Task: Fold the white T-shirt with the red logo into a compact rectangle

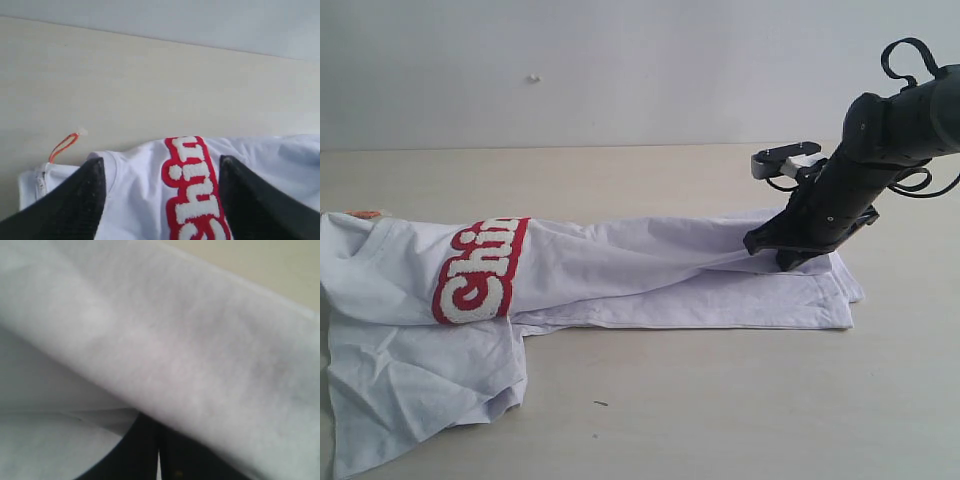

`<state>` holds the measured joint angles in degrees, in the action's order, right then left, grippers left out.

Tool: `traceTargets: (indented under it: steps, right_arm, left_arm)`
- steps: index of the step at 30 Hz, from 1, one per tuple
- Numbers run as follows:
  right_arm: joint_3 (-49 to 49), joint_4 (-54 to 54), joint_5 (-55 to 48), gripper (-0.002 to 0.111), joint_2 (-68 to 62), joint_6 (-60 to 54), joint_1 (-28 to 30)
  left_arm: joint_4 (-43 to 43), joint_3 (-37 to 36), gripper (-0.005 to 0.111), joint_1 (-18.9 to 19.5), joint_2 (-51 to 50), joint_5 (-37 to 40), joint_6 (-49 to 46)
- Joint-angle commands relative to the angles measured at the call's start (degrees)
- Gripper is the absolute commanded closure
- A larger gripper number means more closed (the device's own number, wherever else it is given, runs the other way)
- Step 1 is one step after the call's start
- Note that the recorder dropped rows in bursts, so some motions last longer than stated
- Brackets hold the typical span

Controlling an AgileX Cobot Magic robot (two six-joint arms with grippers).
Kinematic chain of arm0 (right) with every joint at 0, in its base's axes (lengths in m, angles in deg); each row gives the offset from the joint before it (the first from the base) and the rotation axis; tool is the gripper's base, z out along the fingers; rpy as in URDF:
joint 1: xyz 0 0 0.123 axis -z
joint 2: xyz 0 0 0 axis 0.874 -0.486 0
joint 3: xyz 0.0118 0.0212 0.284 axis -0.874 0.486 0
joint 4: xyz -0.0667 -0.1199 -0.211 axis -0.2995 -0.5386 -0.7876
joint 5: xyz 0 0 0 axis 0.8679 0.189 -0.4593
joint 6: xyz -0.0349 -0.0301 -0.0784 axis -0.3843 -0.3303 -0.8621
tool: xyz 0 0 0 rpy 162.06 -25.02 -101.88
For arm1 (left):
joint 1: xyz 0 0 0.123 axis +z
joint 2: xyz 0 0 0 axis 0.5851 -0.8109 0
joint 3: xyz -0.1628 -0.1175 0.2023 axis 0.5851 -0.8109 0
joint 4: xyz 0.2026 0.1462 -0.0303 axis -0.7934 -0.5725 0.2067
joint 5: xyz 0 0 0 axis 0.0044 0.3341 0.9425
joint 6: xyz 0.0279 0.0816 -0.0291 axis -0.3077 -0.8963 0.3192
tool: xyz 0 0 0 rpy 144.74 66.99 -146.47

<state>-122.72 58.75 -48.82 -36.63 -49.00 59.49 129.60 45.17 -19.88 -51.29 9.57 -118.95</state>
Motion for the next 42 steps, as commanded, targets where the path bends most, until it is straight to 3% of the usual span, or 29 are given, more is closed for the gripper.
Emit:
traceTargets:
  steps: [1,6,9,11,14,17,23,28,33,36,42]
  right_arm:
    - [1.5,-5.0,-3.5,0.108,-3.4,0.0,0.4]
    - [0.4,-5.9,-4.2,0.108,-3.4,0.2,0.6]
    - [0.3,-5.4,-4.4,0.108,-3.4,1.2,0.4]
    - [0.3,-5.3,-4.1,0.108,-3.4,1.0,0.4]
    - [0.3,-5.3,-3.9,0.108,-3.4,1.0,0.4]
    - [0.3,-5.0,-4.6,0.108,-3.4,1.0,0.4]
    - [0.3,-5.0,-5.3,0.108,-3.4,1.0,0.4]
    - [0.3,-5.0,-4.3,0.108,-3.4,1.0,0.4]
    - [0.3,-5.0,-4.1,0.108,-3.4,1.0,0.4]
    - [0.3,-5.0,-4.1,0.108,-3.4,1.0,0.4]
    - [0.3,-5.2,-4.2,0.108,-3.4,1.0,0.4]
  left_arm:
    - [1.2,0.4,0.043,0.2,0.4,1.1,-0.7]
    - [0.4,-0.1,0.044,-0.8,0.0,7.7,-8.2]
    - [-1.1,-4.4,0.046,-5.4,-0.8,8.6,-16.5]
    - [-6.9,-7.6,0.046,-11.0,-1.2,3.3,-19.6]
    - [-16.8,-11.4,0.046,-17.3,-2.1,-6.8,-17.0]
    - [-21.9,-13.4,0.046,-20.3,-3.8,-13.3,-11.0]
    - [-23.7,-12.1,0.046,-20.6,-10.2,-12.5,-2.7]
    - [-25.8,-11.6,0.046,-20.7,-13.5,-13.7,-2.6]
    - [-25.0,-11.6,0.046,-20.7,-14.4,-29.1,0.7]
    - [-24.9,-11.6,0.046,-20.7,-15.4,-34.3,2.7]
    - [-26.1,-11.6,0.046,-20.7,-19.9,-33.8,2.7]
